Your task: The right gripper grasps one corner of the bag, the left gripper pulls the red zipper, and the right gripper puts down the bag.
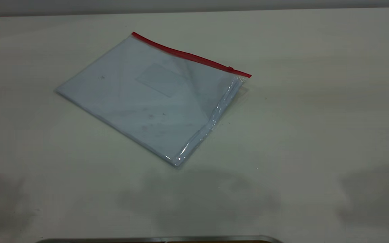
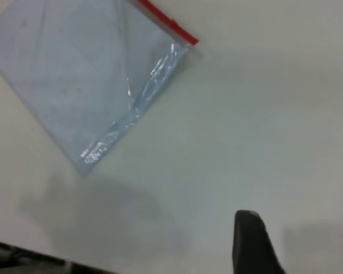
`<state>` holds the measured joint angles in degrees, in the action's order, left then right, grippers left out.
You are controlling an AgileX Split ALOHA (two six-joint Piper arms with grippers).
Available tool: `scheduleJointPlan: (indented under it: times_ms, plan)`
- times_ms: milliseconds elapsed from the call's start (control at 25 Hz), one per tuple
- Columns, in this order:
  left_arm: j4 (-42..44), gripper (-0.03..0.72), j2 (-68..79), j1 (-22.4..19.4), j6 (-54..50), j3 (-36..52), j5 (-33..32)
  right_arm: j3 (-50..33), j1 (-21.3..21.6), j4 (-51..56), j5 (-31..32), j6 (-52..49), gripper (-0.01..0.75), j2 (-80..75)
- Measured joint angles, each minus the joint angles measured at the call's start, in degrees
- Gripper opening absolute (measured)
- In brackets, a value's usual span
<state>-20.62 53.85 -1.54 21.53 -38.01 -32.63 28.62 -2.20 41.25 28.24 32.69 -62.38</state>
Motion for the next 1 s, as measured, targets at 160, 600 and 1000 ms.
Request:
scheduleJointPlan:
  times_ms: [160,600,1000]
  plan:
    - [-8.35,0.470,10.99,0.00,8.39,-3.26,4.84,5.02,0.00,17.56,-2.67,17.98,0.453,-16.94]
    - [-28.40,0.471,28.18,0.00,29.59,-10.83,7.45,23.52,0.00,54.64,11.36,58.70,0.453,-60.14]
    - [-36.13,0.471,29.36,0.00,38.20,-11.45,8.14,41.58,-0.19,56.71,16.29,59.98,0.454,-78.97]
